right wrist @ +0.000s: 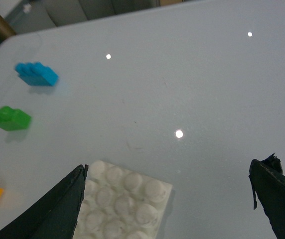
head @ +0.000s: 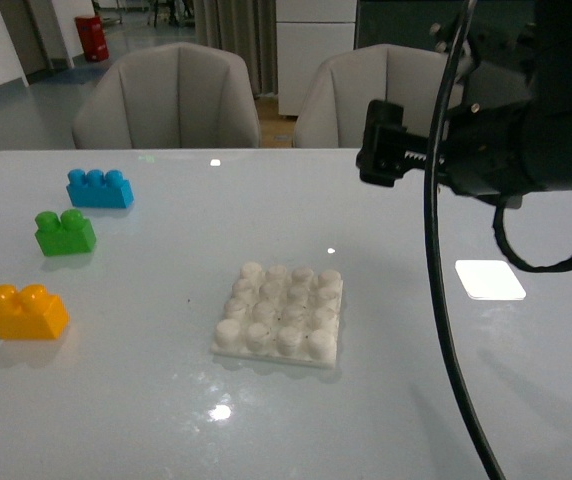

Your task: Insert yellow block into base center

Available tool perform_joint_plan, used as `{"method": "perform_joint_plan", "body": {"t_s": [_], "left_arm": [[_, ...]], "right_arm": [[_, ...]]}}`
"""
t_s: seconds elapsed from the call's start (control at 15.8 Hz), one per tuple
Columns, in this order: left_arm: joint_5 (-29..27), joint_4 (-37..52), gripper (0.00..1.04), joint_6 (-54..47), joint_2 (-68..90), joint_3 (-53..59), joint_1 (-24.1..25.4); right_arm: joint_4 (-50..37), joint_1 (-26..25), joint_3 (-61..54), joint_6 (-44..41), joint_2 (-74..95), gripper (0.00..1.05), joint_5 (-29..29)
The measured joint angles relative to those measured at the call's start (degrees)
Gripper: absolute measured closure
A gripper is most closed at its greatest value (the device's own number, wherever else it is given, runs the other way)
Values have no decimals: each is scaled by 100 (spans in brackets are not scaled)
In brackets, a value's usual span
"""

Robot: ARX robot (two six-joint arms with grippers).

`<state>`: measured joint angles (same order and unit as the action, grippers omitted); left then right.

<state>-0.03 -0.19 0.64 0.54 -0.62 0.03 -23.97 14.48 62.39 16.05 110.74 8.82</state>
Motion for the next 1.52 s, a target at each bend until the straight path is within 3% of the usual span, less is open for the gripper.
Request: {"method": "perform_joint_plan", "body": {"t_s": [0.19, 0.44, 0.51, 0.63, 0.76, 0.89, 0.95, 1.52], "left_arm": [[0, 0, 7, -2, 0, 0, 0], [0, 0, 7, 0, 0, 0, 0], [0, 0, 7, -2, 0, 0, 0], [-2, 0, 7, 0, 0, 0, 0], [0, 0, 7, 0, 0, 0, 0], [0, 2, 7, -2, 0, 0, 0], [0, 0, 7, 0, 0, 0, 0], [0, 0, 7, 0, 0, 0, 0]], "right_arm": [[-634, -225, -1228, 4, -1412, 6, 72], [-905, -977, -2953, 2, -3624, 6, 146], [-1438, -1108, -3554, -245, -4205, 13, -249], [-1121, -1502, -4894, -1147, -5974, 38, -916], [-59, -1449, -5888, -1440, -7702, 64, -883], [48, -1449, -6175, -1530, -8811, 94, -881], [295, -1449, -6175, -1576, -8942, 103, -883], [1397, -1449, -6175, -1572, -10091, 103, -885]]}}
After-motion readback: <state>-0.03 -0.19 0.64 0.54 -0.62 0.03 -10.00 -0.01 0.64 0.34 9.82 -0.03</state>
